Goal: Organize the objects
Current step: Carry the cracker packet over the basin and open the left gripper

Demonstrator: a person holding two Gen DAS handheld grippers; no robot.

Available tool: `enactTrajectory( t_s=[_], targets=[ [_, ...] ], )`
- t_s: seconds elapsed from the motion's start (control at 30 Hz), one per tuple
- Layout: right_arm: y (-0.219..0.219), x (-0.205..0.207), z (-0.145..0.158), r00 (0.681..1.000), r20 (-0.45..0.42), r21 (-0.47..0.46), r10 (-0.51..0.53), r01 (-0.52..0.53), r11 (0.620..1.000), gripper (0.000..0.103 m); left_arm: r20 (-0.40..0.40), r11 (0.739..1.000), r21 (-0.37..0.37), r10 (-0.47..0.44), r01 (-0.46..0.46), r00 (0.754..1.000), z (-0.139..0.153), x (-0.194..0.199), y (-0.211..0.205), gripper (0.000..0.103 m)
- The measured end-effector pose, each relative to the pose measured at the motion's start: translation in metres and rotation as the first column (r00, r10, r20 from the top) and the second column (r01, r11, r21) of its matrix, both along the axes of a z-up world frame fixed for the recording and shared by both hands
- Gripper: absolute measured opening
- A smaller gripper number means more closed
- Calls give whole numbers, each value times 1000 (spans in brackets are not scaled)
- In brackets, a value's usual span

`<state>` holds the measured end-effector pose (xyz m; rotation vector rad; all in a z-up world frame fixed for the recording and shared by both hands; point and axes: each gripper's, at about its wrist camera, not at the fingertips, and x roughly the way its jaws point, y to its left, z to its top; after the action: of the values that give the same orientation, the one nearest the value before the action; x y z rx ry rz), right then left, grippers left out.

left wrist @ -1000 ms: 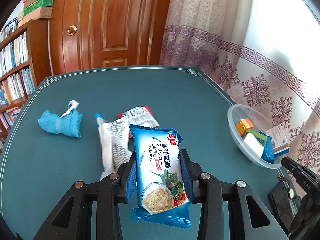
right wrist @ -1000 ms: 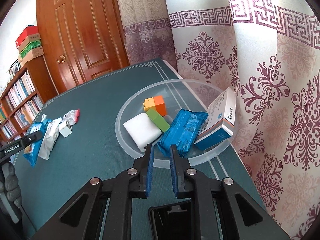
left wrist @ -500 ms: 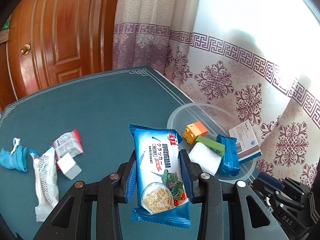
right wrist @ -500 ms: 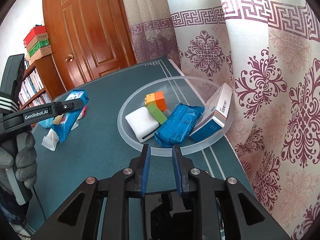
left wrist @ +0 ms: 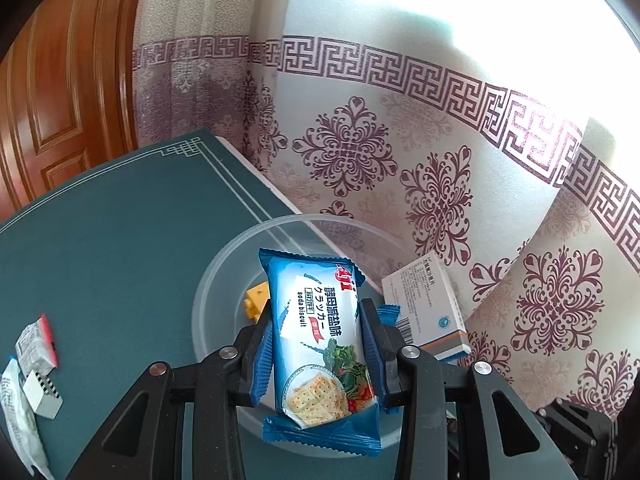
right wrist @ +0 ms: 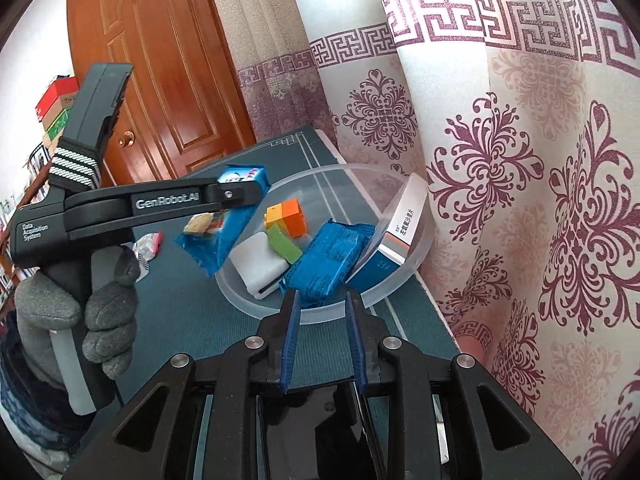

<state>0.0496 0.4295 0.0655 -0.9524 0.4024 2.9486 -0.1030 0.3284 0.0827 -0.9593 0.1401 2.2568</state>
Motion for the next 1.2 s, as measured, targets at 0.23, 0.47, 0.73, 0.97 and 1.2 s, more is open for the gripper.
enactTrajectory(
  t_s=[0.23, 0.47, 0.73, 0.97, 1.2],
  targets=[
    [4, 23, 15, 994, -29, 31, -103, 103, 994, 25, -45, 999, -15, -48, 48, 998, 8, -4, 34, 63],
    [8, 51, 30, 981, -63, 49, -186, 189, 981, 25, -31, 998, 57, 14, -12, 999, 21, -15, 22, 86],
    [-7, 58, 32, 981, -69, 48, -180, 184, 982, 43, -78, 995, 73, 66, -60, 995, 37, -2, -5, 102],
    [-26, 55, 25, 990, -53, 51, -130, 133, 990, 52, -90, 988, 83, 135, -128, 987, 38, 4, -44, 102],
    [-37, 46, 19, 994, -29, 29, -103, 103, 994, 53, -79, 974, 64, 223, -218, 972, 30, 0, -86, 102]
  ],
)
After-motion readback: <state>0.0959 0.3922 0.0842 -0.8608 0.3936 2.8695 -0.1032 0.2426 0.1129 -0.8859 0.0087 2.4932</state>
